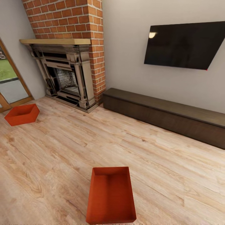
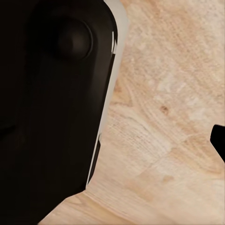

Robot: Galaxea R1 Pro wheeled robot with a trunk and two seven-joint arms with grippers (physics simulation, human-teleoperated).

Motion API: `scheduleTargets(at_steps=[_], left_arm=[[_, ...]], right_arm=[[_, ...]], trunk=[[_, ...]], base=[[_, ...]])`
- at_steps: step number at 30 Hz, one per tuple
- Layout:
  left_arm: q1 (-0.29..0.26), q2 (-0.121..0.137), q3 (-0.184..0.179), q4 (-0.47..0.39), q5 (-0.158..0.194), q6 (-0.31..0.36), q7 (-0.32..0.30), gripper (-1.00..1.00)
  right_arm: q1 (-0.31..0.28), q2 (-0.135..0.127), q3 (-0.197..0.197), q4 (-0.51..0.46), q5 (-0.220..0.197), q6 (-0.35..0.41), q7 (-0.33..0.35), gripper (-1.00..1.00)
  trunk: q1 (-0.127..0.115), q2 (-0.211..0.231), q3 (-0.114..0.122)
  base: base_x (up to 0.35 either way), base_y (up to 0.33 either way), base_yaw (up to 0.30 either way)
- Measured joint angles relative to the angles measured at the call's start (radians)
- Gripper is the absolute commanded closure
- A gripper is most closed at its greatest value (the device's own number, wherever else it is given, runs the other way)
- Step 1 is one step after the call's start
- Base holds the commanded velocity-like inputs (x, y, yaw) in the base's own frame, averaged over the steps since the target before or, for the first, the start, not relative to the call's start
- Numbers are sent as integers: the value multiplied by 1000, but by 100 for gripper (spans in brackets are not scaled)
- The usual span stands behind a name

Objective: Move the two storage containers from the living room to the garage. In the garage, place one container on the floor and stack the other container on top of it (either order is fine).

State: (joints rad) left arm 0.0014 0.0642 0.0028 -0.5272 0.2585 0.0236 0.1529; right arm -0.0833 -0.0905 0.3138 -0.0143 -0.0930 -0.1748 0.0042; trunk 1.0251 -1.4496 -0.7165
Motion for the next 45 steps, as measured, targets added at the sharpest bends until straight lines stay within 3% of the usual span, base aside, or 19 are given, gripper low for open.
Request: scheduleTargets(at_steps=[27, 29, 31, 34, 37, 45], left_arm=[[0, -2, -3, -3, 1, 0, -14, -100], [0, -2, -3, -3, 1, 0, -31, -100], [0, -1, -5, -1, 1, 2, -104, -100], [0, 1, -7, 2, -3, 2, -161, -100], [0, 4, -7, 3, -6, 0, -195, -100], [0, 4, -6, -2, -5, -3, -204, -100]], right_arm=[[0, 2, 1, 0, 1, 0, 0, -100], [1, 2, 1, 0, 1, 0, 0, -100], [0, 3, 2, 0, 1, -1, 0, -100], [0, 3, 4, 0, 1, -1, 0, -100], [0, 3, 4, 0, 1, -1, 0, -100], [0, 3, 6, 0, 1, -2, 0, -100]], trunk=[[0, 0, -43], [0, 0, -46], [0, 0, -49], [0, 0, -54], [0, 0, -59], [0, 0, -72]], base=[[0, 0, 0], [0, 0, 0], [0, 0, 0], [0, 0, 0], [0, 0, 0], [0, 0, 0]])
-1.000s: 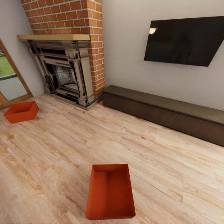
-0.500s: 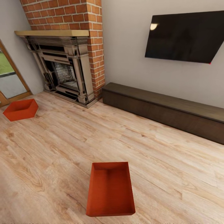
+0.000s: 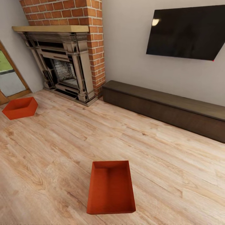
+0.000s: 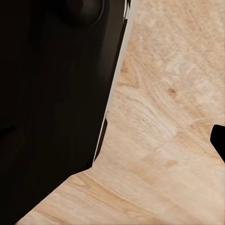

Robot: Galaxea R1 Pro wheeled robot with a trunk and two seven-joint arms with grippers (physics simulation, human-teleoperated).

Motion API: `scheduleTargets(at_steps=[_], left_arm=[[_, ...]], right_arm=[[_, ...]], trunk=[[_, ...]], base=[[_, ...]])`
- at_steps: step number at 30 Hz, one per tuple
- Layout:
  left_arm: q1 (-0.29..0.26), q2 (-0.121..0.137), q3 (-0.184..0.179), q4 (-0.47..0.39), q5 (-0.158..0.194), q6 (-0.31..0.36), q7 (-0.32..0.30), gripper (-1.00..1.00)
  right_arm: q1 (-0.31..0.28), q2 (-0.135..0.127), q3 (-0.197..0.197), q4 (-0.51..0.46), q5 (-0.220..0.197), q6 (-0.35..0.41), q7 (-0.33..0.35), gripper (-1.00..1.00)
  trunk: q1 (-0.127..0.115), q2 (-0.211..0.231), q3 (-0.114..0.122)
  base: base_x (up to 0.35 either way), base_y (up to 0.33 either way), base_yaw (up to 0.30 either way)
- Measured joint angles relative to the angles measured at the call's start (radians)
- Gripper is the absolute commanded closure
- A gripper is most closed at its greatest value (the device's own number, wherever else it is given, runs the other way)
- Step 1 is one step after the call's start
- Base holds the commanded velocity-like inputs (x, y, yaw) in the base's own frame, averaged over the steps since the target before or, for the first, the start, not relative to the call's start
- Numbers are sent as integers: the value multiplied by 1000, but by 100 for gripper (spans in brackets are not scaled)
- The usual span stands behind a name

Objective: Move the two storage containers from the living room to the garage. In the garage, place one container on the floor and stack the other container on top of it (either order is fine).

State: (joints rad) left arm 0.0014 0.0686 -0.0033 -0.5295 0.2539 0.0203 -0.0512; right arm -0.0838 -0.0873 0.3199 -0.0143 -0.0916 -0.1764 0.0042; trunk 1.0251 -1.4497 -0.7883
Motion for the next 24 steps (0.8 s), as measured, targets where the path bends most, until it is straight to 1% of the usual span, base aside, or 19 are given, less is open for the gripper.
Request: scheduleTargets(at_steps=[11, 14, 17, 19, 20, 24], left_arm=[[0, 2, 2, -6, 0, -23, 3, -100], [0, 3, 4, -6, 1, -25, 18, -100], [0, 2, 7, -6, 3, -26, 76, -100], [0, -1, 8, -7, 2, -27, 132, -100], [0, -2, 8, -7, 2, -27, 149, -100], [0, -2, 8, -8, 2, -27, 170, -100]], right_arm=[[0, 0, 0, 0, 0, 0, 0, -100], [0, 0, 0, 0, 0, 0, 0, -100], [0, 0, 0, 0, 0, 0, 0, -100], [0, 0, 0, 0, 0, 0, 0, -100], [0, 0, 0, 0, 0, 0, 0, -100], [0, 0, 0, 0, 0, 0, 0, -100]], trunk=[[0, 0, -18], [0, 0, -22], [0, 0, -27], [0, 0, -30], [0, 0, -32], [0, 0, -38]], base=[[0, 0, 0], [0, 0, 0], [0, 0, 0], [0, 0, 0], [0, 0, 0], [0, 0, 0]])
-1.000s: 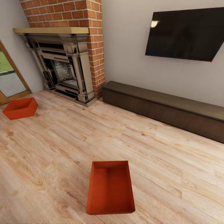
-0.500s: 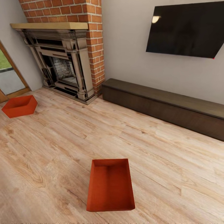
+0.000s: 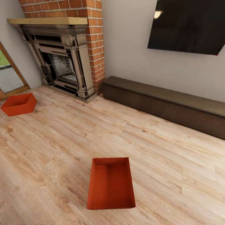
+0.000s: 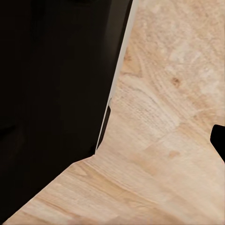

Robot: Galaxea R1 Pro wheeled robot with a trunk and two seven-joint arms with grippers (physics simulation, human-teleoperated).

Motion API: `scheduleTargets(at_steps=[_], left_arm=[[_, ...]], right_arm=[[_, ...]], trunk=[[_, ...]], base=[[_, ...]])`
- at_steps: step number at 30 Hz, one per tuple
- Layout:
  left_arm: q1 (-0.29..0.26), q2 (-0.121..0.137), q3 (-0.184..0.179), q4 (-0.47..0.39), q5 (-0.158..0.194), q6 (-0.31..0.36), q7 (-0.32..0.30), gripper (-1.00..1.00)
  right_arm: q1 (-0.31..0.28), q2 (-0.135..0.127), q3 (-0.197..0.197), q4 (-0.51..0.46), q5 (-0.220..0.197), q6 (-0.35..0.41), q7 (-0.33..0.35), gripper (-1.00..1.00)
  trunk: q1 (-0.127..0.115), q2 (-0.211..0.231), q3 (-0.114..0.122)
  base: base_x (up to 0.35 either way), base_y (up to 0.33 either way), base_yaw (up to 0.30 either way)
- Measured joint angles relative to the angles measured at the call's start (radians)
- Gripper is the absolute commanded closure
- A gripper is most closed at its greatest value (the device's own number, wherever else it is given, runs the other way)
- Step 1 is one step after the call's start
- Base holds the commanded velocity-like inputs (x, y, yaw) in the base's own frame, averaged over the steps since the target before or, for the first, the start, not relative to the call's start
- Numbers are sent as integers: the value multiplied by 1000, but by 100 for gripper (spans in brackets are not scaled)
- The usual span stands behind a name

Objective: Move the two storage containers from the living room to the garage. In the garage, place one container on the floor and stack the other container on top of it (either order is fine).

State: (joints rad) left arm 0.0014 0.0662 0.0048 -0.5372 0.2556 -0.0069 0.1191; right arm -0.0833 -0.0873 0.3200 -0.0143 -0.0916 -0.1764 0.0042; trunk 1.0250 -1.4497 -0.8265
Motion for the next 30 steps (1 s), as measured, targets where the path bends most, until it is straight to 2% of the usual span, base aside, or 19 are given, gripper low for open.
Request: scheduleTargets(at_steps=[25, 27, 30], left_arm=[[0, 0, -1, 0, 2, 17, 28, -100], [0, 1, 0, 0, 3, 16, 40, -100], [0, 2, 0, 0, 3, 14, 104, -100]], right_arm=[[0, 0, -1, 0, 0, 1, 0, -100], [0, 0, -1, 0, 0, 1, 0, -100], [0, 0, -1, 0, 0, 2, 0, -100]], trunk=[[0, 0, -40], [0, 0, -43], [0, 0, -48]], base=[[0, 0, 0], [0, 0, 0], [0, 0, 0]])
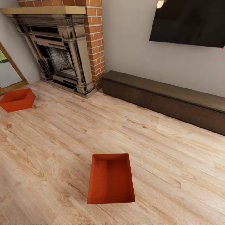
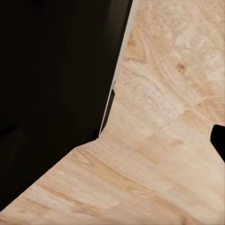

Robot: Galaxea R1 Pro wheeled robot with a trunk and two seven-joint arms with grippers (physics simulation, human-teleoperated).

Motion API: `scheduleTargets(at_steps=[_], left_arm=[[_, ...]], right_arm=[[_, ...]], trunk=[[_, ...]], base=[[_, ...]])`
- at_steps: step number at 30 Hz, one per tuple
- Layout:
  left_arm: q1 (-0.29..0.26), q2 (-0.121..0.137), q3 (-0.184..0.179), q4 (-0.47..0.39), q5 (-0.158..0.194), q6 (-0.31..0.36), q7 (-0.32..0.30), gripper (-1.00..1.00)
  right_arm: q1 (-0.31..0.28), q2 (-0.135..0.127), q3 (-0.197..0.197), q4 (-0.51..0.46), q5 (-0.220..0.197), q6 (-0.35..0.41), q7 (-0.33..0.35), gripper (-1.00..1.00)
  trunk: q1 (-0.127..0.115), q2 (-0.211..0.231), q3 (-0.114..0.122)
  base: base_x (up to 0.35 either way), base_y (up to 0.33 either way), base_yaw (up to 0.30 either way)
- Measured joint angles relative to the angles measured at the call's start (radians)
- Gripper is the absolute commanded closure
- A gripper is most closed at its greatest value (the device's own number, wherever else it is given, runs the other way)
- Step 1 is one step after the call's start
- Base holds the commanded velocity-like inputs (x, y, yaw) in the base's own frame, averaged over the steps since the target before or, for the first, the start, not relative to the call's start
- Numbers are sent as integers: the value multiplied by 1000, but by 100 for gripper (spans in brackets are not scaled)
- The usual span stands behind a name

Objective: Move the two storage containers from the living room to the garage. In the garage, place one container on the floor and stack the other container on top of it (either order is fine).

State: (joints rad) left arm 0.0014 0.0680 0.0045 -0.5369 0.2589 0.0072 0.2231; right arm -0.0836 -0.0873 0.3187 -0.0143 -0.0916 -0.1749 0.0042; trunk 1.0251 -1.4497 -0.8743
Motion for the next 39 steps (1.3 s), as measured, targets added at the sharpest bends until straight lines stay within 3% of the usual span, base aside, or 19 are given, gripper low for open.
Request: scheduleTargets(at_steps=[7, 19, 27, 30, 34, 39], left_arm=[[0, -1, 0, 0, -2, -12, 83, -100], [0, -1, 1, -11, -2, -15, 95, -100], [0, 2, 4, -45, 2, -68, 94, -100], [0, 11, 4, -64, 0, -65, 93, -100], [-2, 48, 4, -66, -1, -61, 94, -100], [-3, 58, 4, -62, -1, -61, 95, -100]], right_arm=[[0, 0, 0, 0, 0, 0, 0, -100], [0, 0, 1, 0, 1, 0, 0, -100], [0, 0, 1, 0, 1, 0, 0, -100], [0, 0, 1, 0, 1, 0, 0, -100], [0, 0, 1, 0, 1, 1, 0, -100], [0, 0, 1, 0, 1, 0, 0, -100]], trunk=[[0, 0, -11], [0, 0, -30], [0, 0, -43], [0, 0, -48], [0, 0, -54], [0, 0, -62]], base=[[0, 0, 0], [0, 0, 0], [0, 0, 0], [0, 0, 0], [0, 0, 0], [0, 0, 0]])
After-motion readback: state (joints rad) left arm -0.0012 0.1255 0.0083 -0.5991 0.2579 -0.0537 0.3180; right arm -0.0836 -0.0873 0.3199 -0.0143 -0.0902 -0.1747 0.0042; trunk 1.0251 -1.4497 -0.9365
